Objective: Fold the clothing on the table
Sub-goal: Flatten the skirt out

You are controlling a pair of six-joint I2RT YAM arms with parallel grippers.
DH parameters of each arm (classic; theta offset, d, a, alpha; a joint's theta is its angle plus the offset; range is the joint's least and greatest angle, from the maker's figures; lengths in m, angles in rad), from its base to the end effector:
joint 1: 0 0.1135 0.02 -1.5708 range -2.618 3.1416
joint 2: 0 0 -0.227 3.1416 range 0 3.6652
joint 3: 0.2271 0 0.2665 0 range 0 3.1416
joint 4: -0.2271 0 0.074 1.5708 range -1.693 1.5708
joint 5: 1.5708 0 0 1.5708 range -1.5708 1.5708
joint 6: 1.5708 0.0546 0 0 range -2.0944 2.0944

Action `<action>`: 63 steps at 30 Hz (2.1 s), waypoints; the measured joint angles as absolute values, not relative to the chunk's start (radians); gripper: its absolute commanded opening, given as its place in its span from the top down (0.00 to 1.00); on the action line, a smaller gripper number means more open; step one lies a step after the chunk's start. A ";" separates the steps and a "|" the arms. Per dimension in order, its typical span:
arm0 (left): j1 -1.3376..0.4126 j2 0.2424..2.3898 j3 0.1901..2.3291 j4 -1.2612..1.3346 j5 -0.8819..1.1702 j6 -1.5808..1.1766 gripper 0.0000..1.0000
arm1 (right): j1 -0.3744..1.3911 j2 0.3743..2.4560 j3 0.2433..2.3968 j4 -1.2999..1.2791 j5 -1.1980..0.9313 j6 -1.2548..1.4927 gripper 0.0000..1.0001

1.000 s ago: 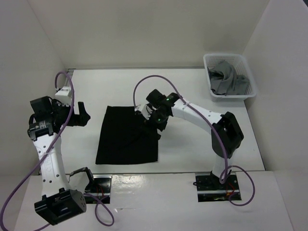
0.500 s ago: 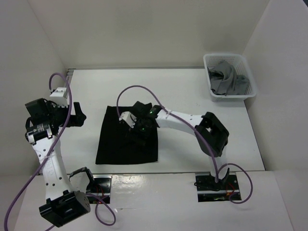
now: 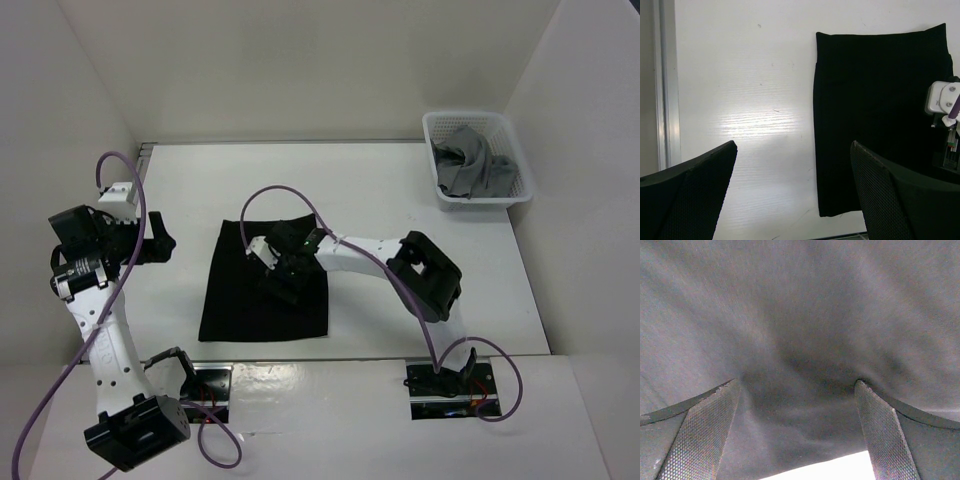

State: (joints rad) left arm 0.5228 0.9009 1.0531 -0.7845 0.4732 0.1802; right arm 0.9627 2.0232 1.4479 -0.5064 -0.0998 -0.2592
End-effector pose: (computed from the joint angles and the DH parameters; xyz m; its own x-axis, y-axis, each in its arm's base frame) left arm 0.2078 0.0910 0.3177 -0.5263 -0.1192 -0.8419 -0.0321 0.9922 -0.1204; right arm 0.2412 0.3560 0.1134 -0.2713 -0.8362 -0.4767 -0.9445 0.3267 -0.0354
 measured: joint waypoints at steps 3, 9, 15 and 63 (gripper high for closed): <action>0.523 0.901 1.053 -0.784 0.473 0.180 0.00 | 0.957 2.022 1.399 -0.483 -0.100 -0.270 0.01; 0.523 0.900 1.053 -0.785 0.473 0.180 0.00 | 0.934 1.967 1.312 -0.429 -0.108 -0.278 0.01; 0.523 0.896 1.053 -0.784 0.473 0.180 0.00 | 0.898 1.909 1.234 -0.419 -0.103 -0.281 0.01; 0.305 1.313 1.103 -0.781 0.597 0.237 0.01 | 0.235 1.459 1.211 -0.698 -0.399 -0.358 0.01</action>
State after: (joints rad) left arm 0.3054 1.3132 1.1030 -0.7815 0.5968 0.2371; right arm 0.2352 1.4590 1.2106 -0.6983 -0.3992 -0.3576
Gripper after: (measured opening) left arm 0.990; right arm 0.993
